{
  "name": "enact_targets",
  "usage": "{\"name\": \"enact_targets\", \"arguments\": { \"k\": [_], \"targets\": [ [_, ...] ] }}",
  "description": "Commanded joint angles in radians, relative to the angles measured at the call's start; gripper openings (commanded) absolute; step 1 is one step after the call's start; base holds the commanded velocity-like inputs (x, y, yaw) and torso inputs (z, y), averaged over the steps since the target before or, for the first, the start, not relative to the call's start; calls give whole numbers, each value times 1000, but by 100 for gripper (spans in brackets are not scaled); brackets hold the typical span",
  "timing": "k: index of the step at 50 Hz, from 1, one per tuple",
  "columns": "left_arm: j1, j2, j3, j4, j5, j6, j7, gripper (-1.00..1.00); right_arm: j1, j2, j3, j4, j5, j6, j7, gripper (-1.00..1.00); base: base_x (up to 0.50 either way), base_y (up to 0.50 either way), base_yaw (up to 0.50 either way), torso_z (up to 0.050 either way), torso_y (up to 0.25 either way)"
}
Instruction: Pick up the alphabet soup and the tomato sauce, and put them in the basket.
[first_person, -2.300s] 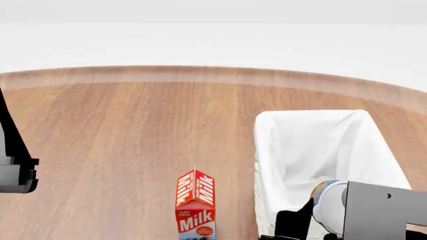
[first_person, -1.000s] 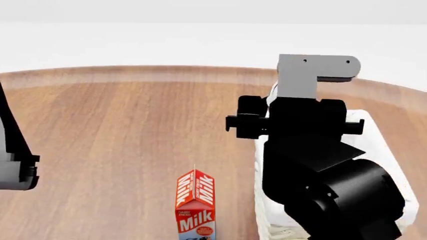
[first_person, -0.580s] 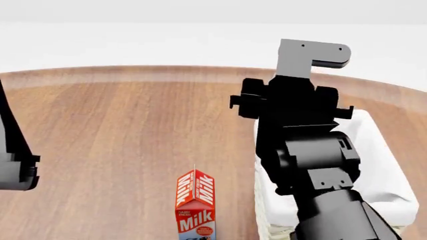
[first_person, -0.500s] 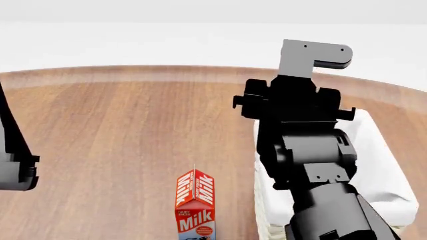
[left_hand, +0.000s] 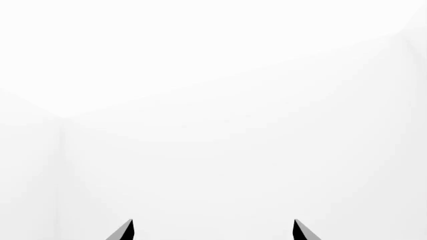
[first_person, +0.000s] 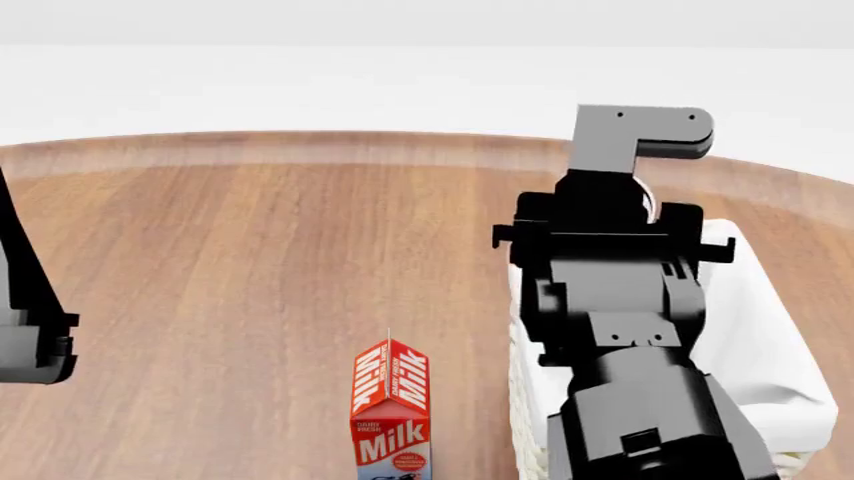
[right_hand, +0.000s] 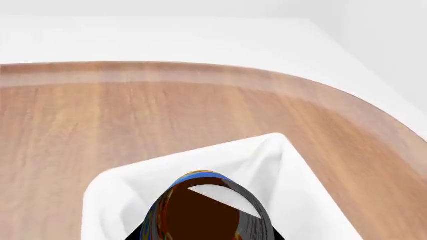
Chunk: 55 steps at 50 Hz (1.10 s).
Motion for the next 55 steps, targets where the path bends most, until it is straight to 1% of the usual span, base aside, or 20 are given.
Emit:
{"name": "enact_targets", "arguments": {
  "k": [1, 7, 13, 25, 41, 55],
  "targets": [
    [-1, -2, -2, -2, -4, 1, -2, 100, 5, -1, 113, 2, -204, 34, -26, -100, 0, 0, 0, 0, 0],
    [-5, -3, 4, -5, -3, 1, -4, 100, -13, 0, 169, 2, -270, 35, -45, -100, 0, 0, 0, 0, 0],
    [-10, -3, 11, -8, -1, 0, -7, 100, -20, -4, 216, 2, -318, 69, -65, -100, 0, 0, 0, 0, 0],
    [-1, -6, 4, -3, -8, 3, -10, 100, -44, -7, 265, 2, -383, 110, -93, -100, 0, 0, 0, 0, 1],
    [-14, -6, 16, -10, -9, 0, -14, 100, -61, 2, 298, 2, -427, 130, -95, -100, 0, 0, 0, 1, 1],
    [-16, -11, 17, -5, -11, -8, -16, 100, -64, 7, 298, 2, -450, 140, -82, -100, 0, 0, 0, 0, 0]
  ]
}}
